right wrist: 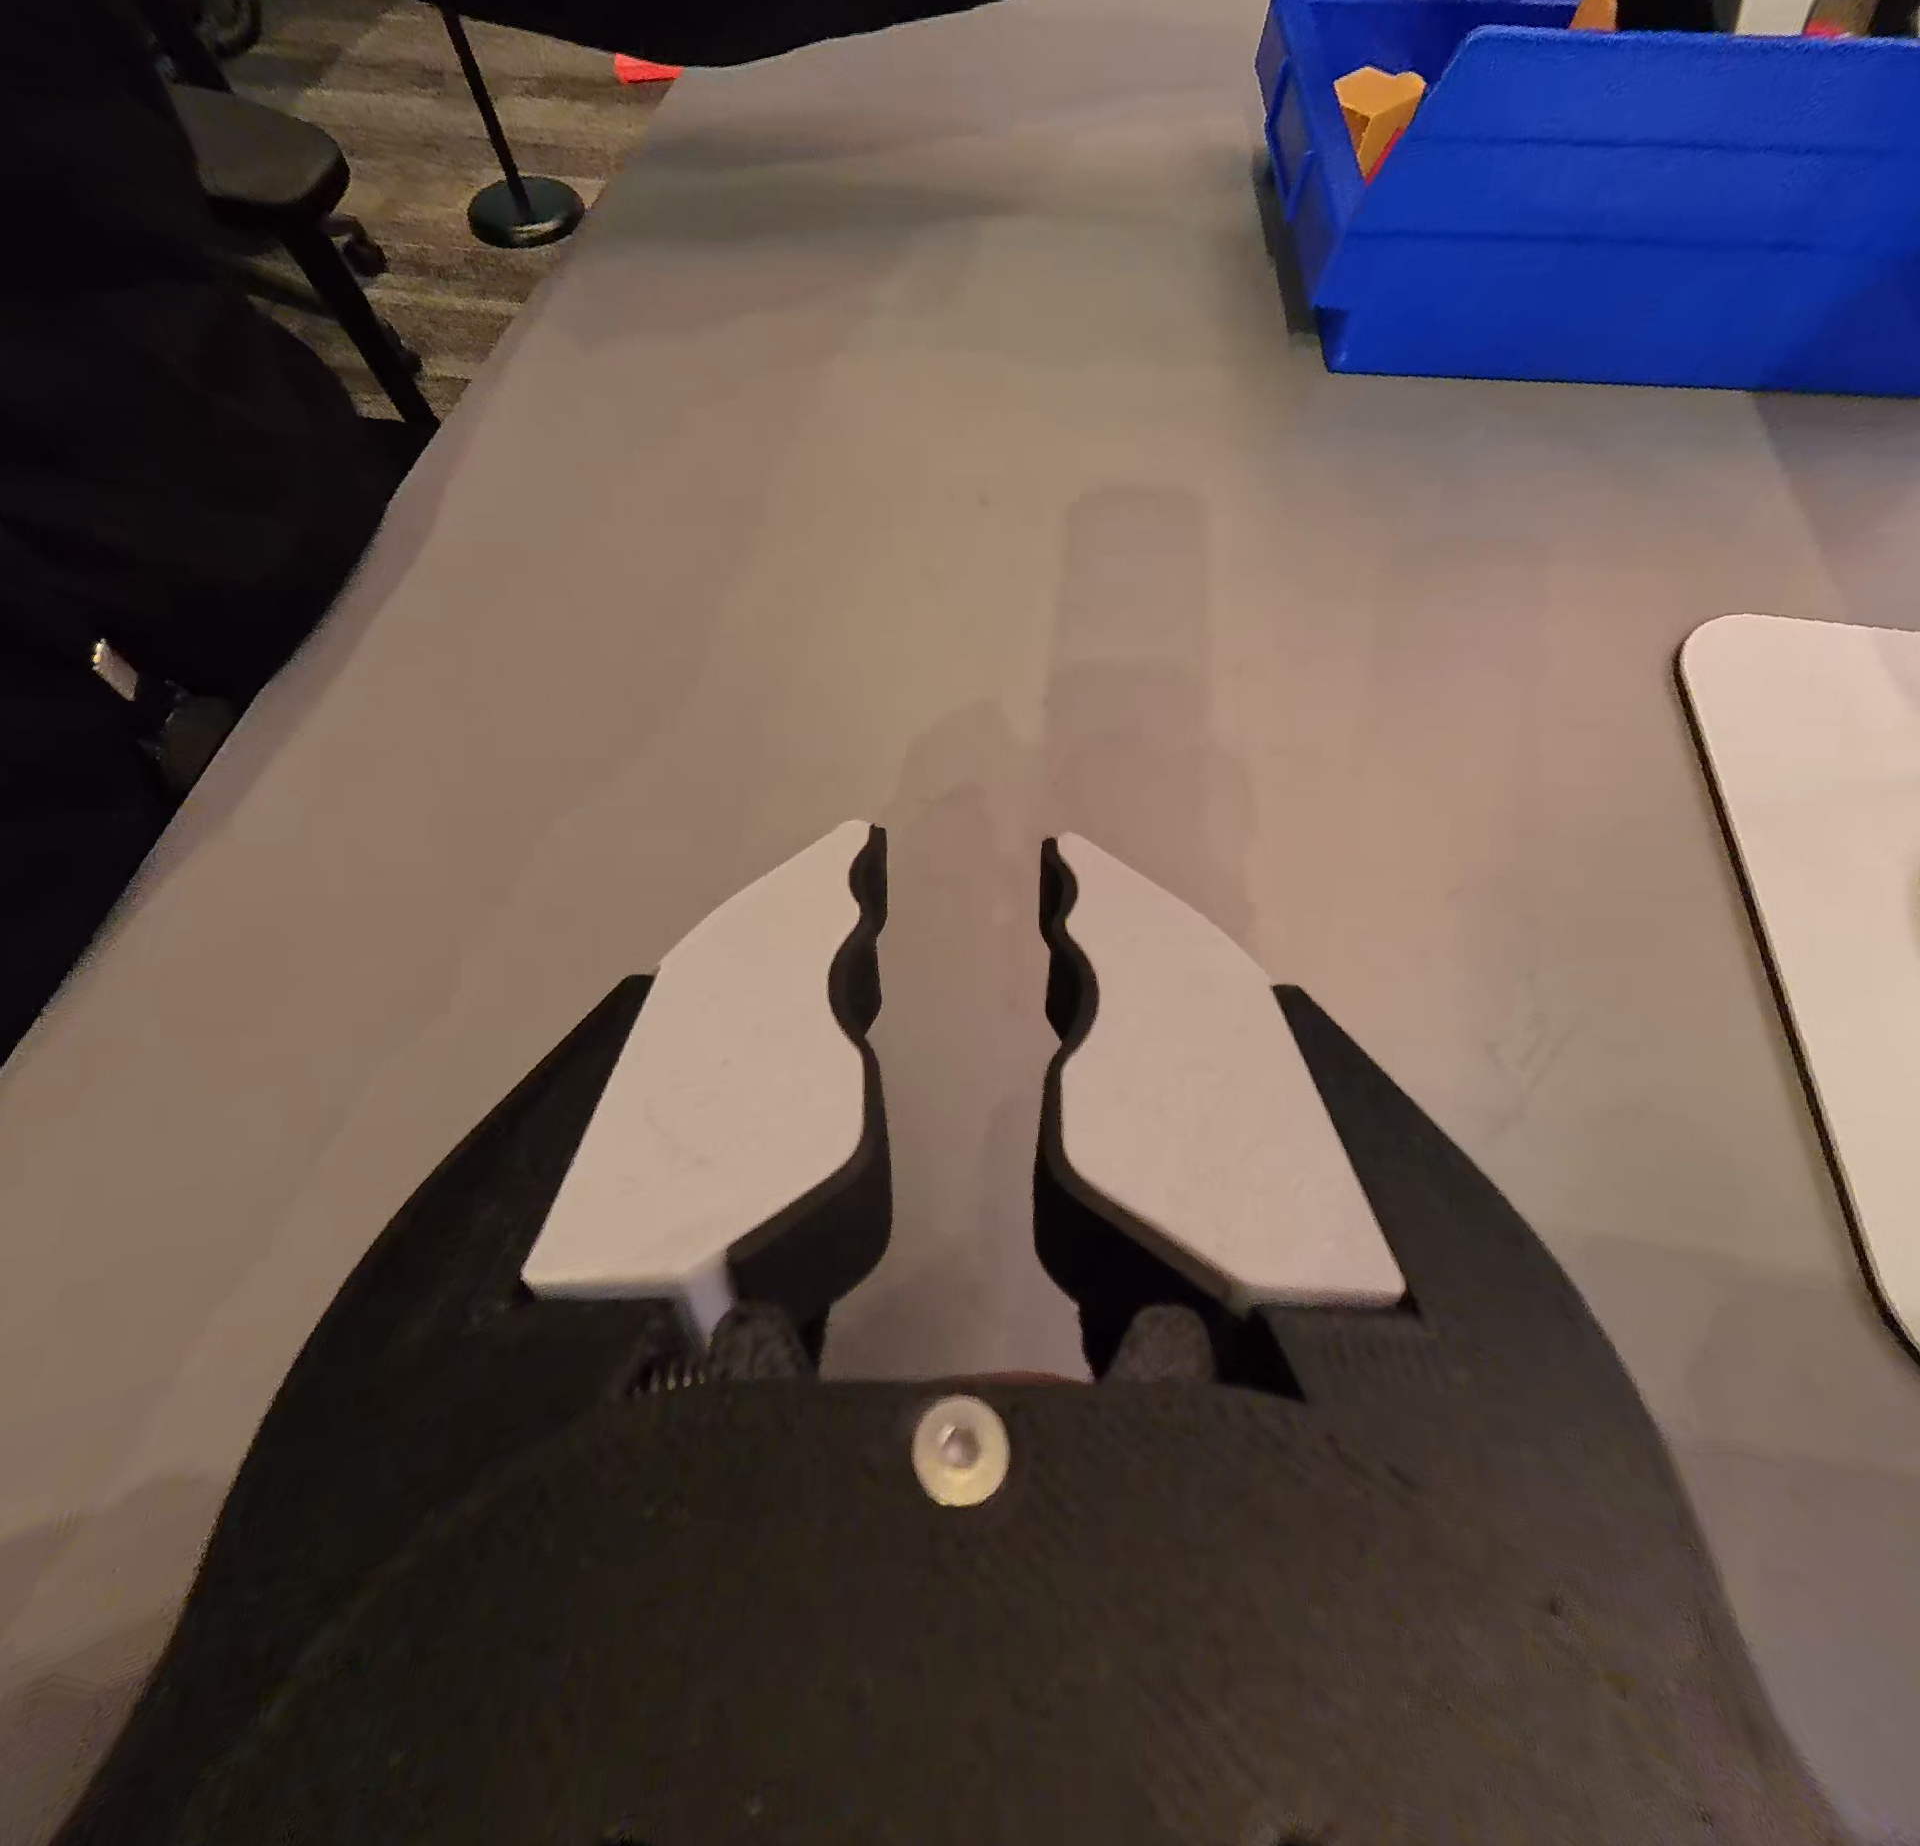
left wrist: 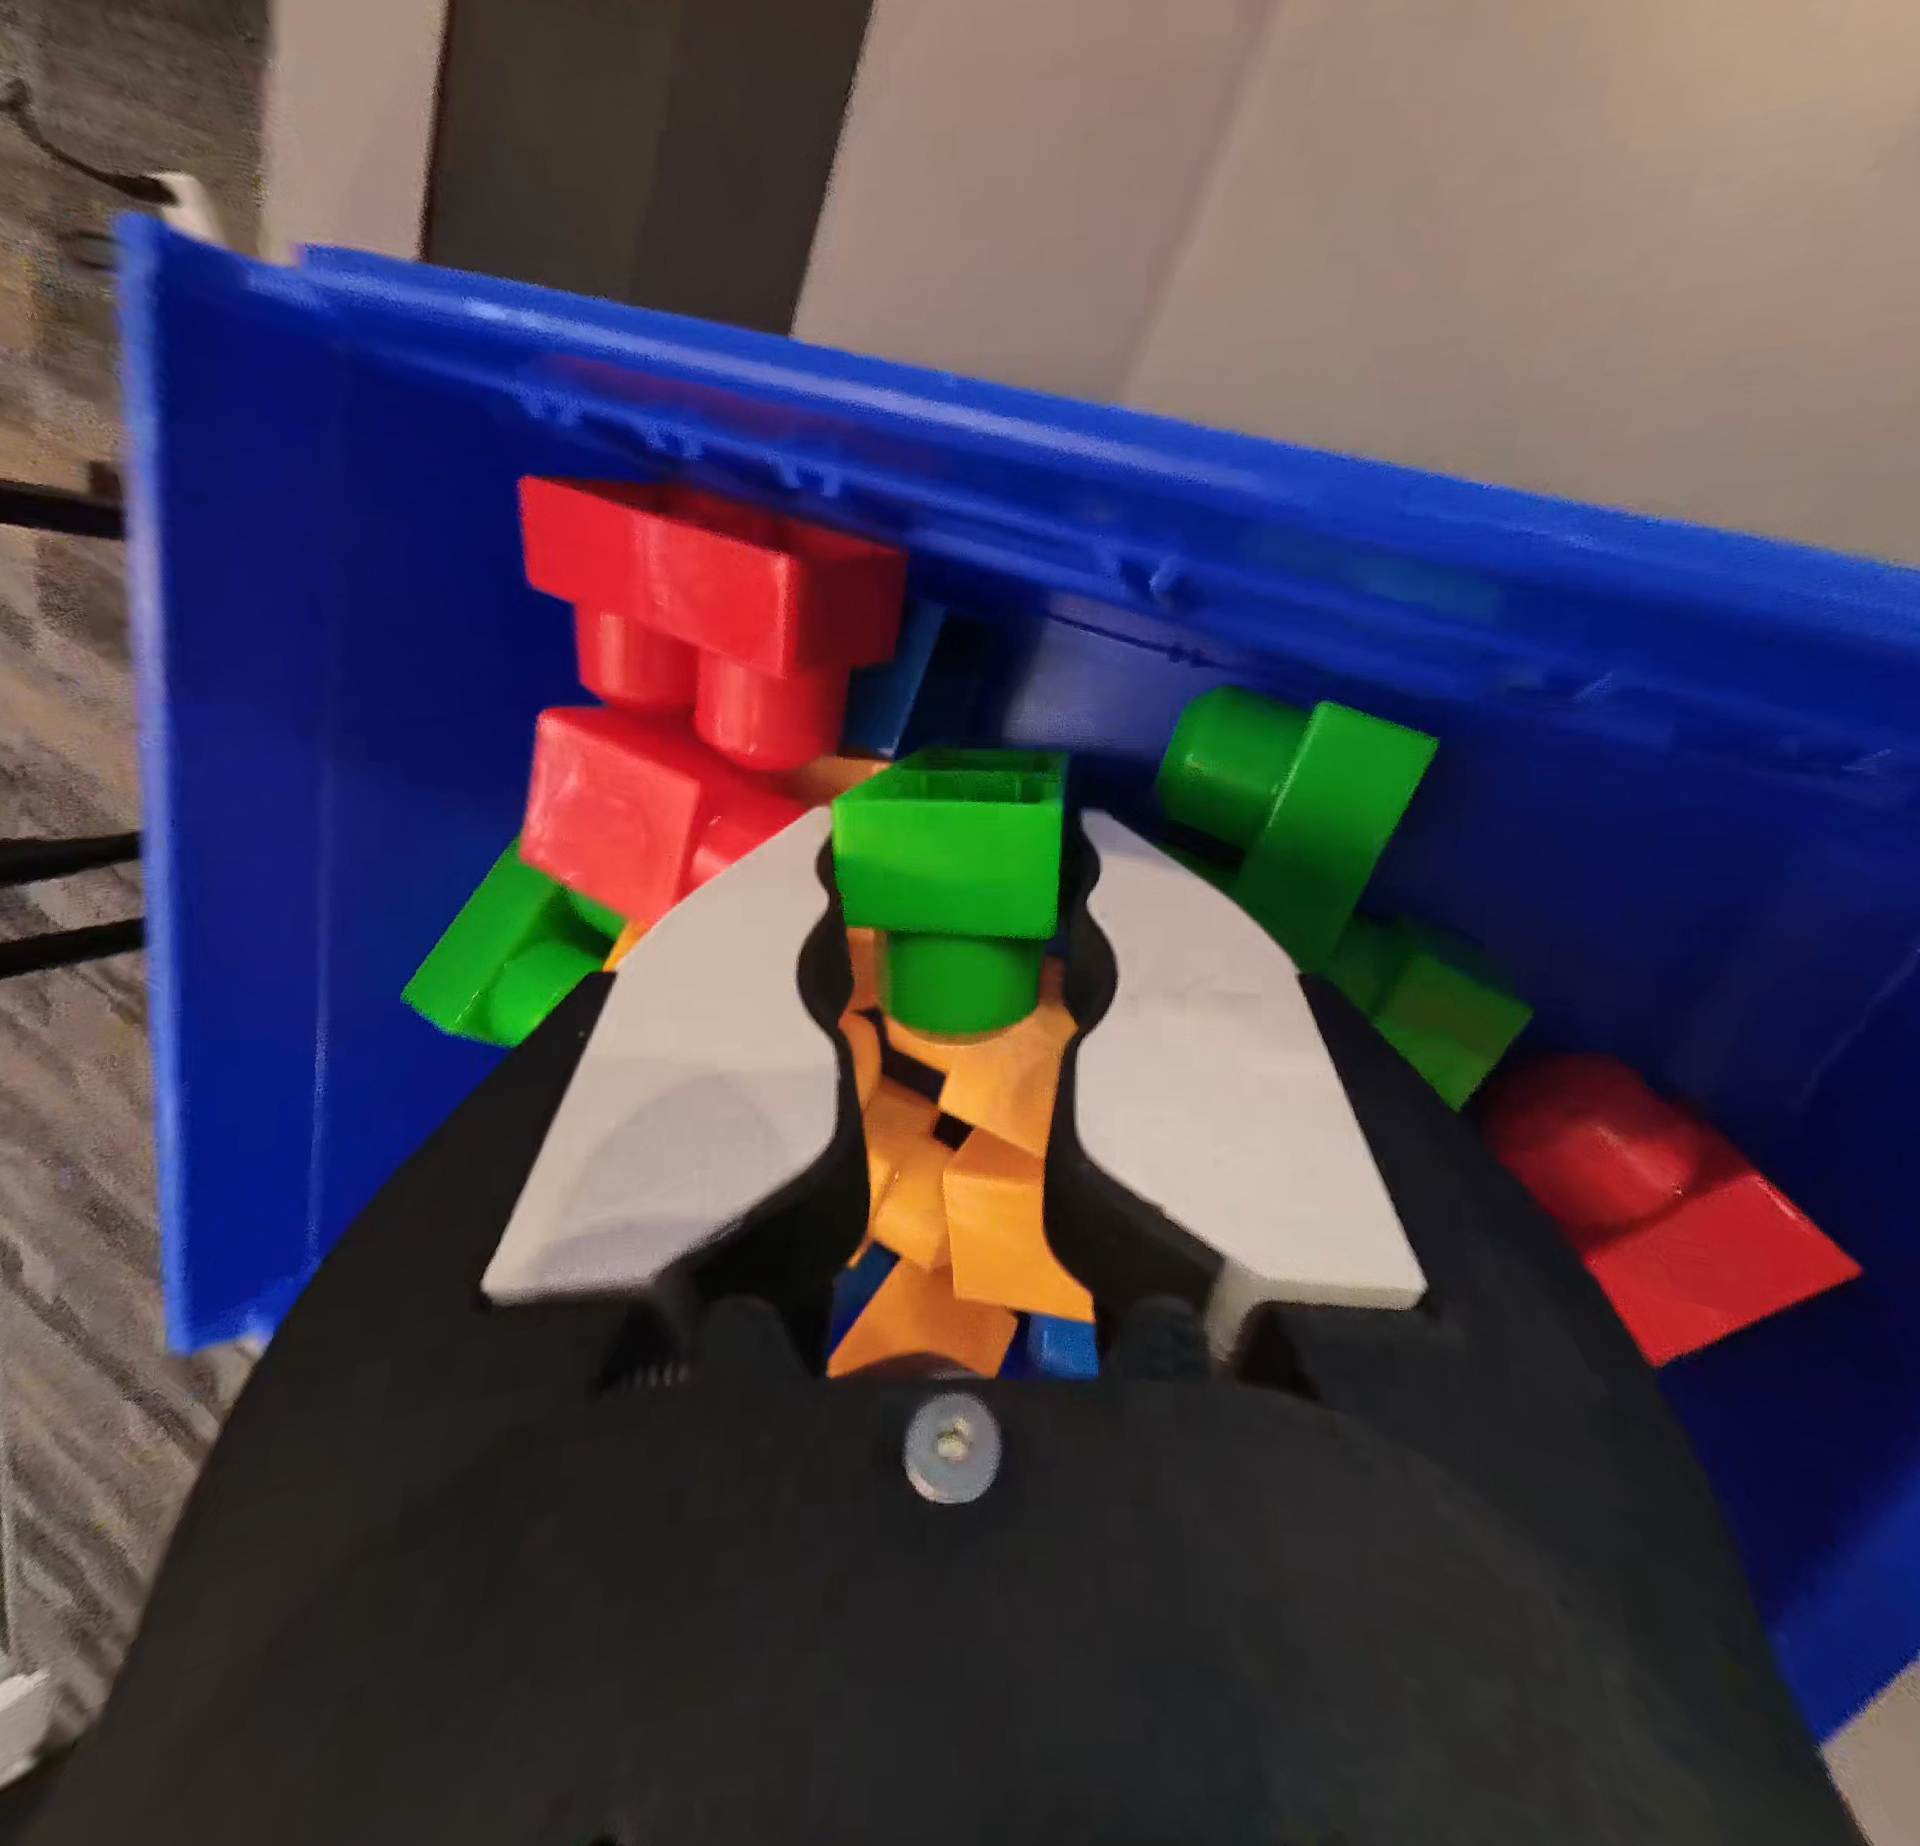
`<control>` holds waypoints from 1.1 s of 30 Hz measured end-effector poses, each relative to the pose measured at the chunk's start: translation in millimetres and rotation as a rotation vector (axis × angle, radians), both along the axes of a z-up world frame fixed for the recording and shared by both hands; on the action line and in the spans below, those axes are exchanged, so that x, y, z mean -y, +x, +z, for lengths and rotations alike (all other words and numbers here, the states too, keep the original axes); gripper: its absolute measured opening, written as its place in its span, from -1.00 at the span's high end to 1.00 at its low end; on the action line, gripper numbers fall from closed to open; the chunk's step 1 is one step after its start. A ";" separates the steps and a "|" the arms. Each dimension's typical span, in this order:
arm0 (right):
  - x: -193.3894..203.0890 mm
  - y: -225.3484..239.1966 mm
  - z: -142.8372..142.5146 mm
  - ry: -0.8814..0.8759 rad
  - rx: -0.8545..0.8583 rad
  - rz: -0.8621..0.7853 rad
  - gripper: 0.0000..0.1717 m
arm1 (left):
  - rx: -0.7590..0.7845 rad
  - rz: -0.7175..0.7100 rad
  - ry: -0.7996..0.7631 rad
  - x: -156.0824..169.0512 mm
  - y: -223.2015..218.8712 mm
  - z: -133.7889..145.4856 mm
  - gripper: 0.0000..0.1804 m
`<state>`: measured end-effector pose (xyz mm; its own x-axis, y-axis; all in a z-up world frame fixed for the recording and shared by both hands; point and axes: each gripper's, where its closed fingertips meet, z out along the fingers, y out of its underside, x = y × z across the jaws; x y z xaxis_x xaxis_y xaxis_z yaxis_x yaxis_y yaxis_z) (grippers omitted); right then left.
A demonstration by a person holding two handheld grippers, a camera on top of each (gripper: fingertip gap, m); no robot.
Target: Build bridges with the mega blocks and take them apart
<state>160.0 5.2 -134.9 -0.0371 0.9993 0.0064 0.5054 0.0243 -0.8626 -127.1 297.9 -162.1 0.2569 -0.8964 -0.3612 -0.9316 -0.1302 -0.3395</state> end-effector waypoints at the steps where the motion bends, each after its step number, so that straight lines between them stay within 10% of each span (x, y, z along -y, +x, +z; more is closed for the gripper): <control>1: -1.2 0.2 0.3 0.000 -0.003 -0.006 0.67 | 0.023 0.022 0.019 0.6 -2.9 7.6 0.59; 12: -32.5 -22.9 33.8 0.154 -0.099 -0.222 0.36 | 0.522 -0.057 0.249 122.5 42.4 141.5 0.59; 20: -27.5 -87.9 44.5 0.301 -0.028 -0.183 0.20 | 0.565 -0.342 0.101 252.5 172.8 102.7 0.60; 33: -16.8 -94.7 23.8 0.320 0.041 -0.096 0.57 | 0.564 -0.402 0.050 280.8 213.1 73.4 0.59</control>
